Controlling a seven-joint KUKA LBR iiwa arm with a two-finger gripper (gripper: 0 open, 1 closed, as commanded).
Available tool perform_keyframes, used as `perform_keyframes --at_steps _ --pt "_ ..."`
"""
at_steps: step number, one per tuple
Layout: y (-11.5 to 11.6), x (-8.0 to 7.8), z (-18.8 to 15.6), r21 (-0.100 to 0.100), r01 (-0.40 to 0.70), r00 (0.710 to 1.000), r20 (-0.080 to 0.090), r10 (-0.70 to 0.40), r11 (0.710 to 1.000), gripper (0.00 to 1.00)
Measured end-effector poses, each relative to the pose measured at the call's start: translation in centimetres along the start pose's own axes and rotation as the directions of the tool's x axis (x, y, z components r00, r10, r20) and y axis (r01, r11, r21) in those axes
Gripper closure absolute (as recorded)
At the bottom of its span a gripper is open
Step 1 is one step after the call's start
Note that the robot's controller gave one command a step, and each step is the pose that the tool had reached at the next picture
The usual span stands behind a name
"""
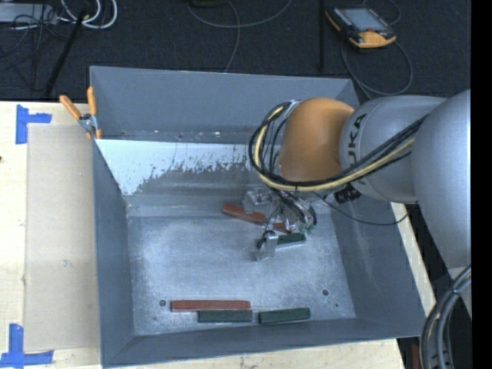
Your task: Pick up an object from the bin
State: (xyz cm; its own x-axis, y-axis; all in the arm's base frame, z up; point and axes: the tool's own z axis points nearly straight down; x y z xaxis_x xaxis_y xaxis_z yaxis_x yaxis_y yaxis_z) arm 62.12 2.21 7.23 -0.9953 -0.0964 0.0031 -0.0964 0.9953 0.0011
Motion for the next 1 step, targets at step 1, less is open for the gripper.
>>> perform_keyframes --at_steps 1 --pt "-3.91 0.56 0.15 0.002 0.004 1.0 0.006 -0.004 1.0 0.0"
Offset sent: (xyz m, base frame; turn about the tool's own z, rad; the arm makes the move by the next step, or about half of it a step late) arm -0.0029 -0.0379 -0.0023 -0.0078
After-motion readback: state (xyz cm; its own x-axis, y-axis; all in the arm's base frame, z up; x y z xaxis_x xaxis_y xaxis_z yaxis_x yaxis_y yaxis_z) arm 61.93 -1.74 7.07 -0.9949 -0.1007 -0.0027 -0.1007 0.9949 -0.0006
